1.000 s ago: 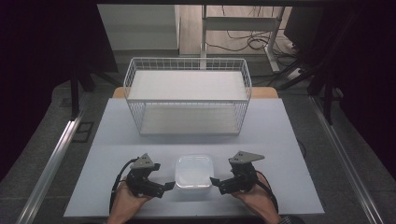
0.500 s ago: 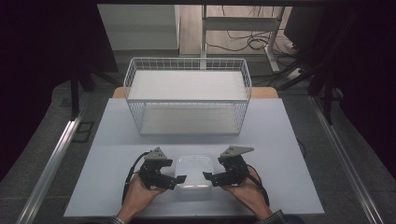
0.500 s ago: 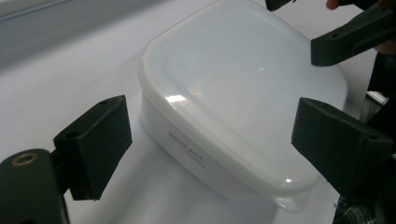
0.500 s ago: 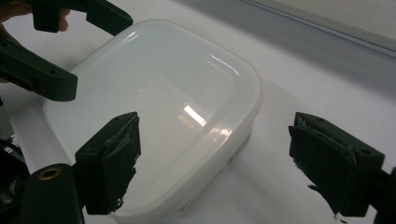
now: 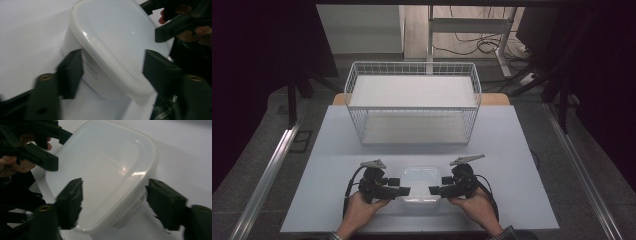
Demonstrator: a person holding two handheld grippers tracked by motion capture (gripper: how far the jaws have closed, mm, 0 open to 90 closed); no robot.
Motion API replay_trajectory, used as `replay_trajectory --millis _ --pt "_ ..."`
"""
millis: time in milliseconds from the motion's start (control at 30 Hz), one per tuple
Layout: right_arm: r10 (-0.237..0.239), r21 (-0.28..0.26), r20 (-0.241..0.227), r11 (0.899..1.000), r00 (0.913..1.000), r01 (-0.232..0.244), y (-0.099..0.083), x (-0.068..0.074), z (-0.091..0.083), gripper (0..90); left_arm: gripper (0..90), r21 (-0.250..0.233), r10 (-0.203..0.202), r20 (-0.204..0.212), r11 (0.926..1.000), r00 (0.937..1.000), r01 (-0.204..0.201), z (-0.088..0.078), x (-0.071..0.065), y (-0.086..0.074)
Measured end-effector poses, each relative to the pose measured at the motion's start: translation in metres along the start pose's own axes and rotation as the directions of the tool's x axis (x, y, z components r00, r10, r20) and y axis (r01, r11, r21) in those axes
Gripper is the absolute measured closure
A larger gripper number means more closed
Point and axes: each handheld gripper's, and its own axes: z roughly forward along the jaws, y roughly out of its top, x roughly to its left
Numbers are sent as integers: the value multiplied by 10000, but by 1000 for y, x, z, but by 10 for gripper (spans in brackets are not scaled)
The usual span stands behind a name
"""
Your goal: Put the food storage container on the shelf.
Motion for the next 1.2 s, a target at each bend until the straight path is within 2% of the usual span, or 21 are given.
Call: replay_trajectory --millis 33,67,100,233,267,300,333,400,433,533,633,700,1000,1200 --pt "242 -52 -12 9997 9997 -242 -1 0 -5 501 514 -24 -54 -60 10000 10000 54 -4 -2 -1" --pt "341 -128 -17 9993 9994 -341 -2 0 -8 544 543 -24 -54 -60 10000 10000 54 -4 -2 -1" --pt "341 -128 -17 9993 9994 -341 -2 0 -8 544 543 -76 -77 -93 9999 9999 76 -6 -4 -2" --pt "934 -449 -264 9945 9953 -945 -8 0 -18 653 634 -462 -192 -322 9988 9993 177 -10 -10 -5" --pt "934 -449 -264 9945 9953 -945 -8 0 -18 653 661 -462 -192 -322 9988 9993 177 -10 -10 -5" --pt "931 -732 -216 9928 9954 -945 -9 3 -22 710 695 -751 -245 -367 9969 9990 217 -14 -12 -6" --pt "931 -732 -216 9928 9954 -945 -9 3 -22 710 729 -751 -245 -367 9969 9990 217 -14 -12 -6" --pt "861 -1016 -98 9910 9962 -867 -10 5 -25 773 761 -989 -284 -463 9948 9985 237 -17 -11 -6" --pt "675 -1229 86 9902 9977 -660 -10 8 -26 793 792 -1081 -363 -447 9936 9983 313 -17 -10 -7" --pt "564 -1342 225 9895 9982 -529 -10 10 -26 794 797 -1147 -384 -491 9929 9981 326 -17 -10 -8" --pt "317 -1477 525 9888 9981 -236 -11 13 -25 795 799 -1168 -228 -826 9931 9963 131 -16 -12 -7" --pt "161 -1589 715 9873 9973 -46 -10 15 -25 796 800 -1246 -190 -883 9922 9959 79 -17 -13 -6" --pt "-283 -2002 828 9787 9962 444 4 20 -33 796 799 -1531 160 -1177 9876 9929 -341 -27 -19 7" --pt "-497 -2254 904 9718 9947 690 16 22 -38 796 800 -1741 399 -1404 9826 9893 -643 -36 -22 22"
